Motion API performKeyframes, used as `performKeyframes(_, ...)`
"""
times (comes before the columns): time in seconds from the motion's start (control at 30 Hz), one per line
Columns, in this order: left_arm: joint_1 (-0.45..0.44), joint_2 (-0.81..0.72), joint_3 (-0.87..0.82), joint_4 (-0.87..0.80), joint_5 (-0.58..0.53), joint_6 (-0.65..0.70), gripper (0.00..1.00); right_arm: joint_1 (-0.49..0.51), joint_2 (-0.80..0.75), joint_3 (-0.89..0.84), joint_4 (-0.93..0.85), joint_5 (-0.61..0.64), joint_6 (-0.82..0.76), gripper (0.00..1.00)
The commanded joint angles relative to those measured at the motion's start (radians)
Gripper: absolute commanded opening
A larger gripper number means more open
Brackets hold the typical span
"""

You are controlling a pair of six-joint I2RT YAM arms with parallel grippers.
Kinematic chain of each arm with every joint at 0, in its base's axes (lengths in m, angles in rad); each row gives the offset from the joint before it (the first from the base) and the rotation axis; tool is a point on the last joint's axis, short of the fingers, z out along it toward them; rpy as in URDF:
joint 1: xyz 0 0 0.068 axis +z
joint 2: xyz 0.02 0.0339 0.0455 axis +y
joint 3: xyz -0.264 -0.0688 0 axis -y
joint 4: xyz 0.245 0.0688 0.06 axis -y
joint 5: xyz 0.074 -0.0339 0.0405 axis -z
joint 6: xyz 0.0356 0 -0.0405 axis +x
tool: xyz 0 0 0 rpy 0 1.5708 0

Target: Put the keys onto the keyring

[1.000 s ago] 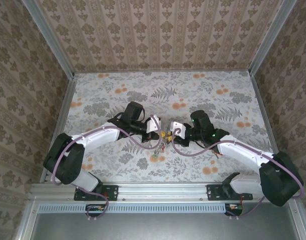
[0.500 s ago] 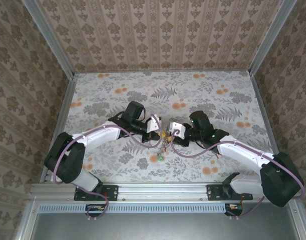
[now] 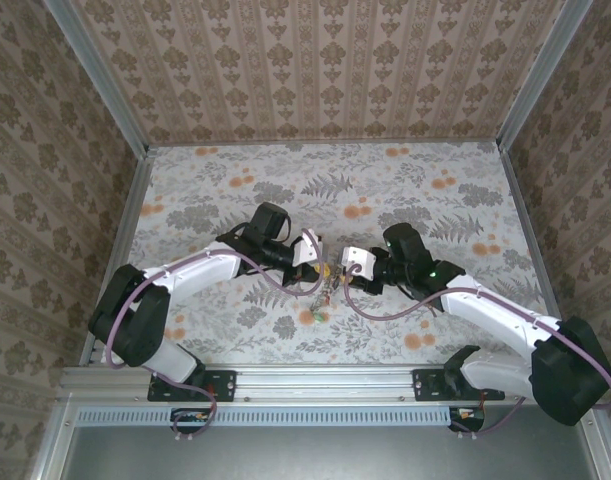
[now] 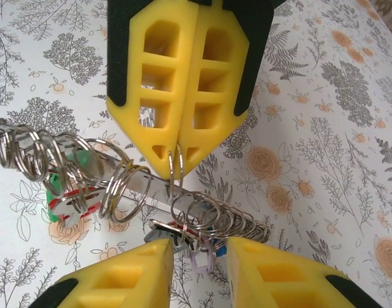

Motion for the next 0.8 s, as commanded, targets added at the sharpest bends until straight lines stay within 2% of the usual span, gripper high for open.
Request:
performKeyframes(0.0, -0.008, 0.017, 0.043, -0.047, 0.051, 0.034, 0.00, -0.003, 0.016, 0.053, 0.005, -0.043, 0.011, 0.28)
performKeyframes(0.2, -0.011, 0.024, 0.057, -0.064, 0.053, 0.032, 0.00, -0.002, 0.056, 0.084, -0.003, -0.133, 0.040, 0.27)
performKeyframes(0.47, -0.011, 0.036, 0.065, -0.073, 0.062, 0.008, 0.00, -0.001, 0.055, 0.086, -0.052, -0.142, 0.024, 0.28)
performKeyframes(0.77, -0.011, 0.054, 0.079, -0.093, 0.073, 0.000, 0.00, -0.001, 0.057, 0.074, -0.043, -0.173, 0.076, 0.29)
